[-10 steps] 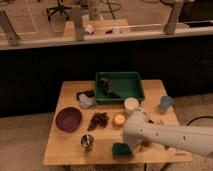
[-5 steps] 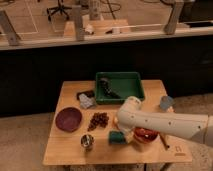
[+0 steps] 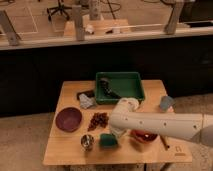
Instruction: Wipe table surface with sponge
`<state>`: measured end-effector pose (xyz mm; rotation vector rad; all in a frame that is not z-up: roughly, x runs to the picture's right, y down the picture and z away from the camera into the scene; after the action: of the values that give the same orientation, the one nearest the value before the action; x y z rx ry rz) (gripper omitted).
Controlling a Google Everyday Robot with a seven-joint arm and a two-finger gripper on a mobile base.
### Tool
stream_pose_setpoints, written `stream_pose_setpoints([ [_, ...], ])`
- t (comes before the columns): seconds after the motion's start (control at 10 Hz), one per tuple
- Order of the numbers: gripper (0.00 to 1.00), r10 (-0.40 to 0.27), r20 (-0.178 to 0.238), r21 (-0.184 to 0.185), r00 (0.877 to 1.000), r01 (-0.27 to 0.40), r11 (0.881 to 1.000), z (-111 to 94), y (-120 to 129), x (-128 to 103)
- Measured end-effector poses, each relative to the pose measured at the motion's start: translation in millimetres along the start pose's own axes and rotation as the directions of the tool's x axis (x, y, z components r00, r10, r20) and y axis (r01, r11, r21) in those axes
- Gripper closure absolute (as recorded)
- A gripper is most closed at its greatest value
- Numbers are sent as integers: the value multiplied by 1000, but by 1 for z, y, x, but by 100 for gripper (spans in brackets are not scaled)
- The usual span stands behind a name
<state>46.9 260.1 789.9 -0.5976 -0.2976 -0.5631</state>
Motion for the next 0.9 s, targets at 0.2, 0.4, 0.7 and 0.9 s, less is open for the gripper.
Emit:
stream_pose_setpoints([
  [0.2,95,-29,11,-1,1000,29,1000,-8,24,-17],
  [0.4,95,-42,12,-17,999,42,999,-12,49,-25],
  [0.7,95,-19,-16,-69,1000,18,997,-15,85,-2],
  [0.9,95,26,-48,-94,998,-31,995,-13,98,28],
])
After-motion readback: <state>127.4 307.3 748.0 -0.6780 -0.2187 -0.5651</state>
